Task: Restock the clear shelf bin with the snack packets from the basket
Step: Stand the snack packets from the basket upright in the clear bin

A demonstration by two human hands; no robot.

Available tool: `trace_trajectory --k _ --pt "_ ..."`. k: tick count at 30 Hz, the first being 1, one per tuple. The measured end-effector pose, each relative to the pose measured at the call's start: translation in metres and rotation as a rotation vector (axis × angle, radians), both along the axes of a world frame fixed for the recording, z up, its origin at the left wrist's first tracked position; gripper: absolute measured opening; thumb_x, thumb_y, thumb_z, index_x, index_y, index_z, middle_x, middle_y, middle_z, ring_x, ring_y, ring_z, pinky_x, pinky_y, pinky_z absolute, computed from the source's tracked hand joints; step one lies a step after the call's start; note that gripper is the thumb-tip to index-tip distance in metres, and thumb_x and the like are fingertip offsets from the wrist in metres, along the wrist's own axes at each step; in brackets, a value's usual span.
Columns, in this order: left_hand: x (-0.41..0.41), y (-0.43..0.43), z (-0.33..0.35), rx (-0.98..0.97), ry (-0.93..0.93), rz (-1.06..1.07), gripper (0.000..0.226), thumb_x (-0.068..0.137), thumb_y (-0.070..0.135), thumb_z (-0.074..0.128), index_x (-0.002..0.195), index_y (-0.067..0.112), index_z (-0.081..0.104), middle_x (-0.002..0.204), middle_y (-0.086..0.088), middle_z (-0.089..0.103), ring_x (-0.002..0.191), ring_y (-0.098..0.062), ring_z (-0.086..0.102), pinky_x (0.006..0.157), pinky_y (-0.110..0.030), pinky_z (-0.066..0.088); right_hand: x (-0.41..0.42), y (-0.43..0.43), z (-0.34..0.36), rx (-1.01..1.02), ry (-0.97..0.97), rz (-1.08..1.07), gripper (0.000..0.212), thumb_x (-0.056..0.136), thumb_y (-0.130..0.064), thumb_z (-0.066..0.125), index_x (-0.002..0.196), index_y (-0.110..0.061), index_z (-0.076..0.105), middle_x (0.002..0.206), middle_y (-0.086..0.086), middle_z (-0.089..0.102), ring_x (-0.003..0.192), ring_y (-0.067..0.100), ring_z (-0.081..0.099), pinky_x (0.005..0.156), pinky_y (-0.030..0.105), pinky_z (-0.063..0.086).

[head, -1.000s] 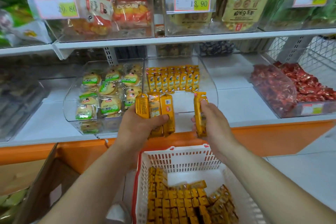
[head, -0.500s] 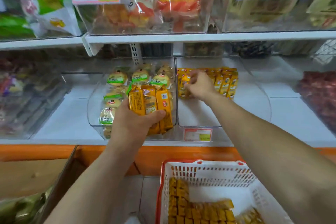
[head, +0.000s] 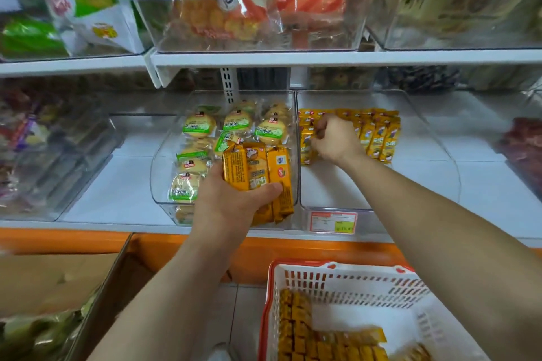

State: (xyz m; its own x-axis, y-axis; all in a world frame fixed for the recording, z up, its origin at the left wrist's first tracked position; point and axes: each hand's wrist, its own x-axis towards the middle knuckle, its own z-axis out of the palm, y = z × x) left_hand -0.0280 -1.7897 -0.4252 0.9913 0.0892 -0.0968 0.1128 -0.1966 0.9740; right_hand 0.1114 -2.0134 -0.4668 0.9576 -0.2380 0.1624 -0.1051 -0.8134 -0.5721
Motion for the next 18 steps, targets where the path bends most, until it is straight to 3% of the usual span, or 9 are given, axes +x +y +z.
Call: trace_trajectory --k 4,6,10,14,16,18 --pt "-0.002 -0.007 0.002 -0.002 0.031 0.003 0.039 0.072 0.031 0.090 0.100 0.032 0.064 0.082 0.014 0.072 0.062 0.004 0.067 0.043 -0.006 0.044 -0.063 -0.010 0.033 0.243 -0.119 0.021 0.019 0.084 -0.022 0.076 0.096 -0.016 0.062 0.081 -0.004 0.066 0.079 0.012 0.063 0.063 0.020 0.041" --pt "-0.005 -0.016 0.003 -0.015 0.044 -0.021 0.040 0.072 0.030 0.090 0.104 0.029 0.067 0.079 0.013 0.075 0.064 0.001 0.071 0.044 -0.008 0.047 -0.108 -0.011 0.046 0.456 -0.103 0.120 0.014 0.086 -0.021 0.075 0.095 -0.020 0.065 0.078 -0.007 0.068 0.076 0.014 0.068 0.064 0.023 0.051" --pt "-0.020 -0.043 0.008 -0.025 0.061 -0.125 0.038 0.073 0.027 0.091 0.102 0.028 0.067 0.081 0.011 0.076 0.063 0.001 0.071 0.045 -0.010 0.048 -0.185 -0.014 0.056 0.783 0.005 0.279 0.027 0.095 -0.022 0.064 0.117 -0.037 0.063 0.096 -0.008 0.074 0.081 0.016 0.074 0.061 0.024 0.056" --pt "-0.039 -0.068 0.009 -0.056 0.049 -0.274 0.035 0.074 0.019 0.090 0.103 0.023 0.071 0.086 0.008 0.080 0.073 -0.007 0.076 0.056 -0.016 0.056 -0.208 -0.021 0.052 0.707 0.003 0.279 0.047 0.094 -0.030 0.065 0.136 -0.045 0.051 0.094 -0.014 0.071 0.082 0.011 0.070 0.072 0.031 0.058" --pt "-0.045 -0.074 0.010 -0.088 0.041 -0.312 0.036 0.074 0.021 0.088 0.106 0.024 0.072 0.088 0.009 0.080 0.076 -0.008 0.077 0.058 -0.016 0.057 -0.211 -0.028 0.051 0.666 -0.007 0.298 0.051 0.092 -0.029 0.068 0.138 -0.044 0.050 0.086 -0.013 0.070 0.079 0.012 0.067 0.074 0.030 0.057" --pt "-0.046 -0.076 0.010 -0.114 0.049 -0.334 0.040 0.072 0.028 0.087 0.108 0.024 0.072 0.089 0.008 0.080 0.079 -0.010 0.077 0.061 -0.019 0.059 -0.213 -0.035 0.052 0.761 0.008 0.313 0.049 0.092 -0.024 0.069 0.134 -0.043 0.053 0.088 -0.006 0.071 0.083 0.015 0.068 0.074 0.029 0.056"
